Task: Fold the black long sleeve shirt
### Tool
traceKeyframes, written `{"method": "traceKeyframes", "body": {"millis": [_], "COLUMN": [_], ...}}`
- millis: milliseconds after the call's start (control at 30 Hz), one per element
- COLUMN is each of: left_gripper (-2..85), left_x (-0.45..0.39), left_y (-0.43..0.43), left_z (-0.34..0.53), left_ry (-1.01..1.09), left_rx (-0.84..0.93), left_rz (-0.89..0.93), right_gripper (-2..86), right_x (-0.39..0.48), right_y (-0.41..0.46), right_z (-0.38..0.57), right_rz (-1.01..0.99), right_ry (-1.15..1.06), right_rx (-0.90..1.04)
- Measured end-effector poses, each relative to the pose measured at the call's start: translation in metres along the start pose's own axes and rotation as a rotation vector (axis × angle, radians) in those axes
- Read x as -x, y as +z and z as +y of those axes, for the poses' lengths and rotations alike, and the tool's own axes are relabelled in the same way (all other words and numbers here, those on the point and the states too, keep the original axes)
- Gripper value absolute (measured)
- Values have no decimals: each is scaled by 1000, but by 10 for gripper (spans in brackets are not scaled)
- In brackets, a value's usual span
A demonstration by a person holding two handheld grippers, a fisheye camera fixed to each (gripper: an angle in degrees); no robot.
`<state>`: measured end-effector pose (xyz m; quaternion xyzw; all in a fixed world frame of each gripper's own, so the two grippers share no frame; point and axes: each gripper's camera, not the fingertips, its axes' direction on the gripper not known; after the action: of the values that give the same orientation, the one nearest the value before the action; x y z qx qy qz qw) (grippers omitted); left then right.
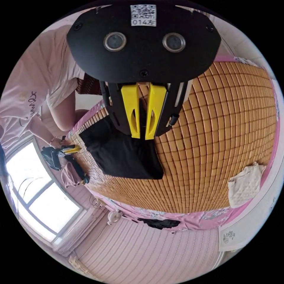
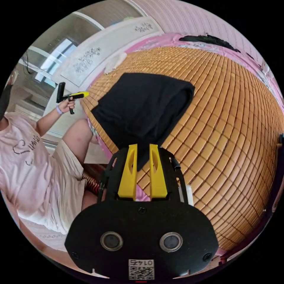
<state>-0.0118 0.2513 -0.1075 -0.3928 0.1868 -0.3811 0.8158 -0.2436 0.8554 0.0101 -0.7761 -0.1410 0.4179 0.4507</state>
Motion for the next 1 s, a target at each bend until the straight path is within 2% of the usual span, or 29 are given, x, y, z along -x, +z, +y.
{"method": "traceKeyframes", "body": {"millis": [167, 267, 400, 533, 600, 633, 700, 833, 1000], "left_gripper": [6, -6, -9, -10, -10, -10, -10, -10, -10], "left_x": [-42, -102, -193, -250, -277, -281, -287, -297, -319], "left_y": [5, 25, 83, 139, 168, 174, 175, 176, 180], "left_z": [31, 17, -3, -4, 9, 13, 30, 38, 45], "left_ry": [-55, 92, 254, 327, 408, 421, 428, 430, 467], "left_rx": [0, 12, 29, 74, 141, 162, 96, 87, 106], "left_rz": [8, 6, -23, -17, -153, -162, -146, -117, -120], "right_gripper": [65, 32, 6, -2, -3, -4, -4, -5, -5], "right_x": [63, 101, 131, 158, 159, 154, 156, 166, 159], "right_y": [7, 12, 36, 87, 114, 140, 146, 144, 152], "right_z": [-24, -66, -142, -234, -262, -274, -280, -319, -349], "right_rz": [52, 149, 216, 361, 421, 436, 436, 397, 503], "right_ry": [-54, -174, -220, -306, -305, -307, -324, -360, -388], "right_rx": [-80, -112, -107, 9, 97, 209, 163, 367, 396]}}
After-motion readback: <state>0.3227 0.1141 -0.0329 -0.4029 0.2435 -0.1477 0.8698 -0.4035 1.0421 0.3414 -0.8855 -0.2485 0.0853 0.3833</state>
